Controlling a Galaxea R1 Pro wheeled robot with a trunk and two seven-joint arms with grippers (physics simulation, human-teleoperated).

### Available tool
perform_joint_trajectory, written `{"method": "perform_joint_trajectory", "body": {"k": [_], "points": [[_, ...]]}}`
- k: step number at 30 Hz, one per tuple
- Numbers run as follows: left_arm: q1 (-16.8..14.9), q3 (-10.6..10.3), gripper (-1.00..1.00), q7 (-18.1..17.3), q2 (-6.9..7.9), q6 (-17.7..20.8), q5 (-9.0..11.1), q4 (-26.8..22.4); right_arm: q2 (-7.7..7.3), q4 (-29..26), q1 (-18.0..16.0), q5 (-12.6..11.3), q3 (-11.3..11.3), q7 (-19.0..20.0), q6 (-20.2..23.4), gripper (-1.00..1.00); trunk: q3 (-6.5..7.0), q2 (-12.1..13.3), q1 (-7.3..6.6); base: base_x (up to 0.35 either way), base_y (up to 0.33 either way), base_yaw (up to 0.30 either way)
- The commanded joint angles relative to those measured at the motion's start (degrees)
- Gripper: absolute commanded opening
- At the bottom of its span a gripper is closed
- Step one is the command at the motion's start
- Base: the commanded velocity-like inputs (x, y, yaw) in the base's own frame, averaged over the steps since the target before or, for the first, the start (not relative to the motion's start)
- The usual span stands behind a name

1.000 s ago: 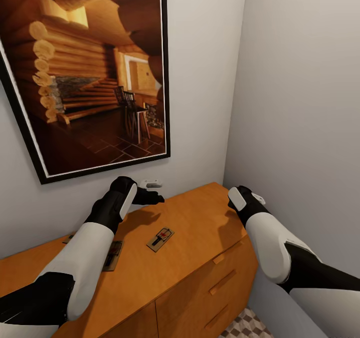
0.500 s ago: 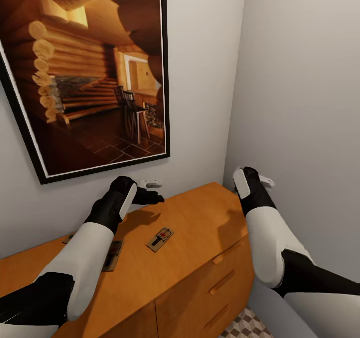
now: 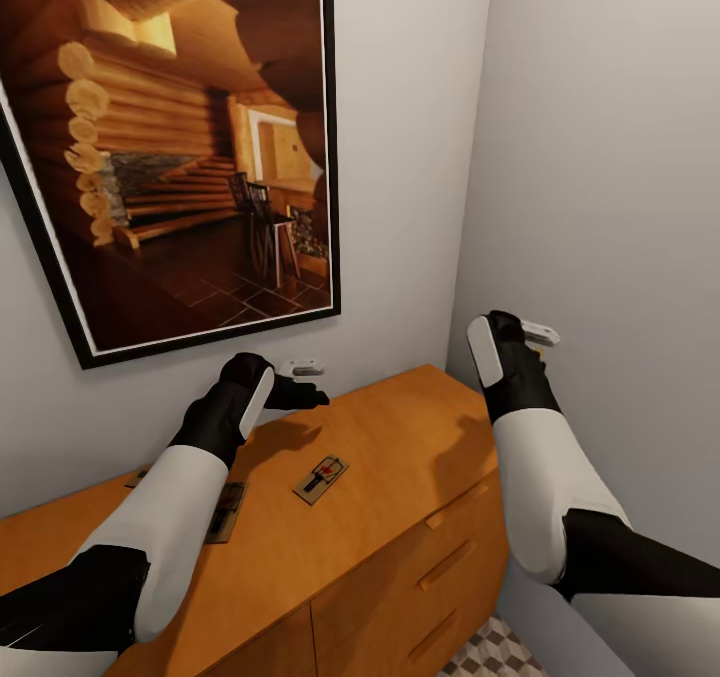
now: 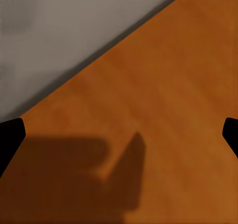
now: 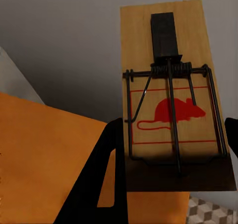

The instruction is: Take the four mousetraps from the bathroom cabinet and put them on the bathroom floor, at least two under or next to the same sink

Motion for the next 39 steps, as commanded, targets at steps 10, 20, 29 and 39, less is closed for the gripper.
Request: {"method": "perform_joint_trajectory", "body": {"k": [10,20,29,39], "points": [[0.0,-0.1,1.00,0.2,-0.06,0.2,0.2,-0.1,0.02,2.6,2.0,-1.0,1.0,4.4,2.5,-1.00,-0.07,0.0,0.00,0.000,0.000,0.000],[0.0,-0.1,1.00,0.2,0.02,0.2,0.3,0.0,0.02,4.5,2.3,-0.4,10.1,24.1,11.0,-1.00,-0.07,0.0,0.00,0.000,0.000,0.000],[0.0,-0.1,1.00,0.3,0.10,0.2,0.3,0.1,0.02,4.2,2.3,-0.2,11.5,27.3,15.1,-1.00,-0.07,0.0,0.00,0.000,0.000,0.000],[0.0,-0.1,1.00,0.4,0.10,0.3,0.4,0.3,0.02,4.1,2.3,-0.1,12.9,27.6,15.1,-1.00,-0.07,0.0,0.00,0.000,0.000,0.000]]}}
